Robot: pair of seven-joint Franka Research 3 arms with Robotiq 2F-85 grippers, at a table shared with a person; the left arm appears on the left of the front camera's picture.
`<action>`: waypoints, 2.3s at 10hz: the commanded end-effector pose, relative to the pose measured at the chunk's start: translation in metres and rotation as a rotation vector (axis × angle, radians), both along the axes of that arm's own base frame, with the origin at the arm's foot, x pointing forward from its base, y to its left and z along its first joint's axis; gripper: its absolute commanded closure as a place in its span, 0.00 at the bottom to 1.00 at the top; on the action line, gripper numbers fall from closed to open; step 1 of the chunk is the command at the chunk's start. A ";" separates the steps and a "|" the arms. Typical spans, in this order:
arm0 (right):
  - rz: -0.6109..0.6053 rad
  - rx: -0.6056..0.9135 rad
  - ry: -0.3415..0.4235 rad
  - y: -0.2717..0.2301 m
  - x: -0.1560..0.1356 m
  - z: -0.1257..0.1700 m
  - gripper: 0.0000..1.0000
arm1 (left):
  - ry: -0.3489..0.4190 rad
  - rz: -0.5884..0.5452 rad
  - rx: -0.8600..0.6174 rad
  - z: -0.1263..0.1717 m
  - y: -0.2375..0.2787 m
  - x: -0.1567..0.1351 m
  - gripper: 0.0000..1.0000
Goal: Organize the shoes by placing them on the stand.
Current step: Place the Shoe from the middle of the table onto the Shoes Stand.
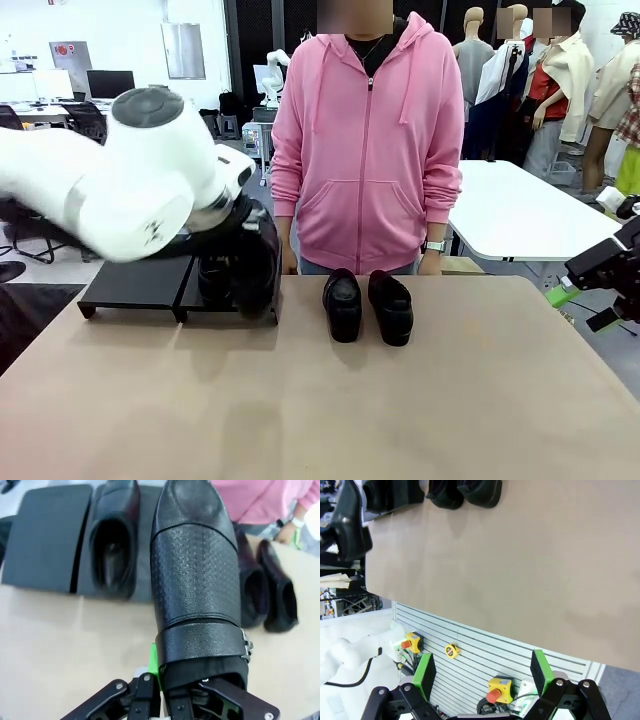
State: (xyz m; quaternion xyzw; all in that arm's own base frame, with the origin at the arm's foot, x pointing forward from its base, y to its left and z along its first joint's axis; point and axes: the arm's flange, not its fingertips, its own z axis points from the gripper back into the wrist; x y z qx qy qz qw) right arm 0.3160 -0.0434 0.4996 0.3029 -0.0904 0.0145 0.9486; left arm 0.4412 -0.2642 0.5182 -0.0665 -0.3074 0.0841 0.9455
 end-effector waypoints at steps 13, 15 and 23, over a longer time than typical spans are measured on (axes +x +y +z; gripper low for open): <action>0.004 0.022 -0.002 0.001 0.003 0.003 0.00 | -0.084 0.094 0.044 -0.101 -0.008 0.158 1.00; 0.004 0.022 -0.002 0.001 0.003 0.003 0.00 | -0.078 0.105 0.049 -0.100 -0.001 0.156 1.00; 0.004 0.022 -0.002 0.001 0.003 0.003 0.00 | -0.074 0.124 0.072 -0.093 0.010 0.150 0.00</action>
